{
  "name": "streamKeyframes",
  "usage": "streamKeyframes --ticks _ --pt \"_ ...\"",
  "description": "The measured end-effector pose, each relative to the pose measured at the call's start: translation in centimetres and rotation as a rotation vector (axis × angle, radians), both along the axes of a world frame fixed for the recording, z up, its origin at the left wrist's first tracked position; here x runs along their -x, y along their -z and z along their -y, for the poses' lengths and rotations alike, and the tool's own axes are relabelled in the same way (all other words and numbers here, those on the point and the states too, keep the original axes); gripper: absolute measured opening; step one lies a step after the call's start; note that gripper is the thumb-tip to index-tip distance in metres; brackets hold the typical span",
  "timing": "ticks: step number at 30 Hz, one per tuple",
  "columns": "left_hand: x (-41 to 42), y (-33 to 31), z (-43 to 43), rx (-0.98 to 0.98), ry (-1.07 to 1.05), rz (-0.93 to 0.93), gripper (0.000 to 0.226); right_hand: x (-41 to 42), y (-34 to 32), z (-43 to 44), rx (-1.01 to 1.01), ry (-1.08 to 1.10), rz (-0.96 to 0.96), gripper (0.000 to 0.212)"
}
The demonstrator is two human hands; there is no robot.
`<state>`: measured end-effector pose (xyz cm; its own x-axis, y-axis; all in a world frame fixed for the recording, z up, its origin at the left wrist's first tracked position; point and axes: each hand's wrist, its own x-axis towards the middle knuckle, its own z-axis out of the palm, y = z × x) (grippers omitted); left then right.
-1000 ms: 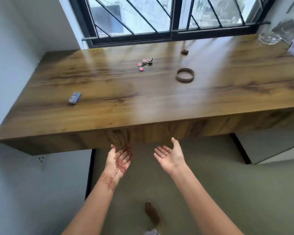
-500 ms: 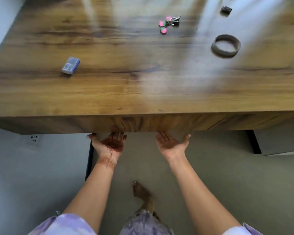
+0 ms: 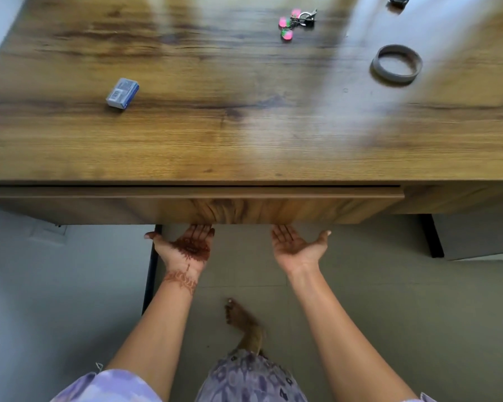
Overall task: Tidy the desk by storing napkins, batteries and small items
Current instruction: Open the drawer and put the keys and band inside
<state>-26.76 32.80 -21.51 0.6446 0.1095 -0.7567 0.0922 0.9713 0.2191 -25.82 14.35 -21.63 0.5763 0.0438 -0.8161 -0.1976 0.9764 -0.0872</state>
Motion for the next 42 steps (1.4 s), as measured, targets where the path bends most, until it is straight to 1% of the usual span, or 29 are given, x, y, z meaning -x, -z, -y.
streamKeyframes --ticks 5,9,12,14,16,18,20,22,23,24,25,27,28,29,30,31,32,34,36,38,42 --pt "3.0 -0.1 -0.5 0.002 0.038 0.022 0.102 2.9 -0.1 0.1 0.022 -0.028 0.006 0.094" --pt "4.5 -0.4 -0.3 -0.004 0.055 0.025 0.096 4.0 -0.4 0.2 0.068 -0.066 0.024 0.091" --pt "5.8 -0.6 -0.2 -0.008 0.051 0.023 0.092 4.6 -0.5 0.3 0.154 -0.132 0.017 0.086" --pt "7.1 -1.2 0.0 -0.028 0.073 0.024 0.089 5.7 -0.9 0.0 0.251 -0.218 0.029 0.082" --pt "8.5 -1.8 0.2 -0.053 0.117 0.041 0.088 7.5 -1.8 -0.5 0.393 -0.376 0.097 0.079" --pt "9.8 -2.6 0.3 -0.096 0.181 0.079 0.088 9.9 -3.4 -1.2 0.638 -0.578 0.208 0.07" --pt "10.6 -3.6 0.4 -0.142 0.256 0.134 0.089 12.0 -5.2 -1.6 1.002 -0.728 0.363 0.053" --pt "10.8 -4.9 0.4 -0.206 0.312 0.205 0.087 13.1 -6.7 -1.5 1.395 -0.796 0.541 0.039" --pt "10.7 -5.8 0.5 -0.277 0.347 0.221 0.084 13.1 -7.2 -1.3 1.583 -0.806 0.618 0.039" --pt "10.4 -6.6 0.8 -0.433 0.4 0.22 0.078 12.6 -7.5 -1.0 1.773 -0.807 0.682 0.042" --pt "10.1 -7.4 1.0 -0.684 0.479 0.212 0.069 11.9 -7.7 -0.7 1.955 -0.798 0.73 0.047" --pt "9.2 -8.8 1.3 -1.37 0.619 0.206 0.05 10.0 -7.8 -0.2 2.259 -0.775 0.776 0.058" --pt "8.7 -9.1 1.3 -1.697 0.649 0.239 0.045 9.0 -7.8 0.0 2.369 -0.797 0.766 0.064" --pt "8.1 -9.4 1.2 -1.962 0.662 0.296 0.046 8.0 -7.8 0.2 2.46 -0.846 0.747 0.069" --pt "7.3 -9.5 0.9 -2.156 0.683 0.355 0.048 7.2 -7.7 0.4 2.532 -0.918 0.728 0.074" --pt "6.5 -9.5 0.7 -2.297 0.729 0.391 0.052 6.6 -7.5 0.5 2.584 -0.996 0.711 0.077" --pt "5.8 -9.5 0.5 -2.396 0.817 0.387 0.057 6.1 -7.3 0.7 2.612 -1.07 0.7 0.079" --pt "4.9 -9.0 0.0 -2.498 1.082 0.279 0.067 5.7 -6.6 0.9 2.638 -1.18 0.696 0.08" --pt "4.9 -8.3 -0.3 -2.552 1.269 0.191 0.075 5.7 -6.1 0.9 2.682 -1.187 0.679 0.081" --pt "5.3 -7.7 -0.4 -2.6 1.307 0.165 0.079 5.7 -6.0 0.7 2.704 -1.178 0.647 0.082" --pt "5.9 -7.5 0.0 -2.63 1.289 0.115 0.085 6.2 -6.0 0.4 2.717 -1.178 0.613 0.083"
